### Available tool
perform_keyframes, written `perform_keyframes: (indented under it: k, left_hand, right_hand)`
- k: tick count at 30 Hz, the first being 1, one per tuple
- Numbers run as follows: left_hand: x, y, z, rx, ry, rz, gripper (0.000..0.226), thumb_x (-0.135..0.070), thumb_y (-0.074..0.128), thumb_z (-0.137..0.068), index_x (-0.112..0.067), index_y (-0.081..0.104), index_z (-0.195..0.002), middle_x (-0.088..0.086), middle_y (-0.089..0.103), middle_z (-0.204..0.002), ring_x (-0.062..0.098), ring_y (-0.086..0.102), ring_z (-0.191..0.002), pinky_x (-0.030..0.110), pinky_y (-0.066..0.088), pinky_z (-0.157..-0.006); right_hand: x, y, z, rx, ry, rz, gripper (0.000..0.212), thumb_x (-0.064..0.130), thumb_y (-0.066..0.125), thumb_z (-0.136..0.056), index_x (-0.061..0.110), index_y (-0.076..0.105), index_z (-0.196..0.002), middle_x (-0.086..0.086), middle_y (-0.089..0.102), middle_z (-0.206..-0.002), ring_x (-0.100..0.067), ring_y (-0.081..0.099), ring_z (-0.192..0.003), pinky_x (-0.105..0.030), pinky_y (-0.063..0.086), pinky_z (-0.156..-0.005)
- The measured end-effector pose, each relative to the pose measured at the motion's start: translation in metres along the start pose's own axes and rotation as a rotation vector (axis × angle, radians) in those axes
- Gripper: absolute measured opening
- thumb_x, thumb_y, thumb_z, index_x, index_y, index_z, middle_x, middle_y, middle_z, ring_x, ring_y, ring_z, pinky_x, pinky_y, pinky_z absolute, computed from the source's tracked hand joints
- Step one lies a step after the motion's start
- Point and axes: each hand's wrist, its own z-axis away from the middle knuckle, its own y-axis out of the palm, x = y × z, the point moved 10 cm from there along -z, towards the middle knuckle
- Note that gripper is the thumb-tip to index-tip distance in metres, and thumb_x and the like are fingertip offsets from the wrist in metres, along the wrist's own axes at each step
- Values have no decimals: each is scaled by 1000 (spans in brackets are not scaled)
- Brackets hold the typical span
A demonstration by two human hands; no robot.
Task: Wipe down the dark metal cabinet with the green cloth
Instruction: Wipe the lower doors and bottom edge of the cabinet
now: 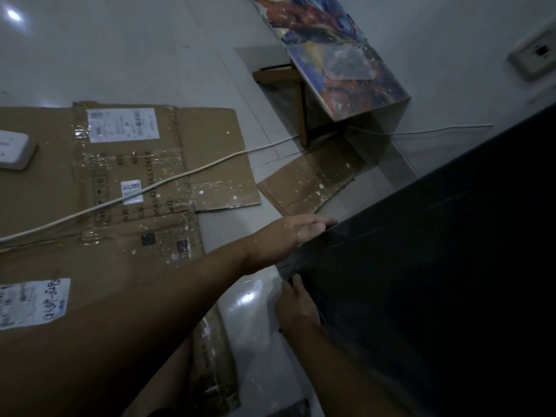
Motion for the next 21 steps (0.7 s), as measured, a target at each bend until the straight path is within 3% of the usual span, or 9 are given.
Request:
perform_keyframes:
  k: [4,7,9,11,12,14,16,18,21]
  left_hand:
    - [-5,-1,4,33,-13,-29,43,-38,30,-106,-26,47,-144,-9,49,-145,4,44,-131,11,32,-86]
    - [-11,-3,7,32,-10,-20,43,-33,27,-107,-21,48,-142,-5,50,-144,-1,50,-120,-2,37,-75]
    - [-16,-4,10,17,-6,10,42,-29,28,-107,-16,51,-140,-2,52,-142,-6,51,-111,-6,37,-69]
    - [-20,-6,14,0,2,30,42,-29,28,-107,-15,53,-138,-1,54,-140,-5,54,-109,-6,37,-68]
    - [-22,-6,16,-10,8,37,43,-30,27,-107,-14,54,-138,0,55,-139,-5,54,-108,-6,38,-69]
    - [-24,-8,17,-39,15,40,43,-29,27,-108,-12,54,-137,2,56,-138,-6,53,-107,-5,38,-69]
    - [-22,-14,17,-92,4,38,43,-29,26,-108,-12,55,-136,3,56,-137,-7,53,-104,-6,37,-67]
    - [-16,-22,18,-150,-18,45,44,-30,26,-108,-13,56,-134,4,58,-136,-8,53,-100,-6,38,-64]
    - [-8,-30,19,-200,-50,44,43,-34,28,-107,-16,59,-130,2,62,-131,-11,53,-94,-5,37,-60]
  right_hand:
    - [-10,7,37,-30,58,-195,59,28,57,-99,3,37,-149,-19,26,-160,-33,14,-150,-55,8,-120]
    - [-33,0,83,-65,150,-358,58,18,48,-101,6,28,-154,-13,8,-166,-28,3,-153,-56,12,-117]
    - [-58,-21,120,-221,231,-413,68,15,51,-97,10,21,-158,-7,-5,-166,-24,6,-153,-52,18,-105]
    - [-92,-55,164,-512,336,-478,68,7,57,-82,11,44,-149,-3,17,-161,-22,32,-140,-43,23,-86]
    - [-107,-73,189,-666,390,-455,66,6,49,-79,10,51,-144,-4,31,-157,-21,40,-131,-40,23,-80]
    - [-135,-98,222,-801,534,-384,66,6,38,-81,14,44,-146,-2,42,-156,-20,42,-125,-39,23,-80]
    - [-150,-113,231,-812,611,-304,65,13,34,-85,15,35,-150,-2,34,-158,-21,39,-128,-40,23,-84]
    - [-153,-117,218,-701,605,-289,74,14,44,-81,11,27,-153,-7,23,-162,-24,32,-134,-43,25,-88]
    - [-128,-108,178,-414,380,-217,97,23,61,-85,5,-2,-156,-18,-13,-165,-29,6,-148,-53,21,-99]
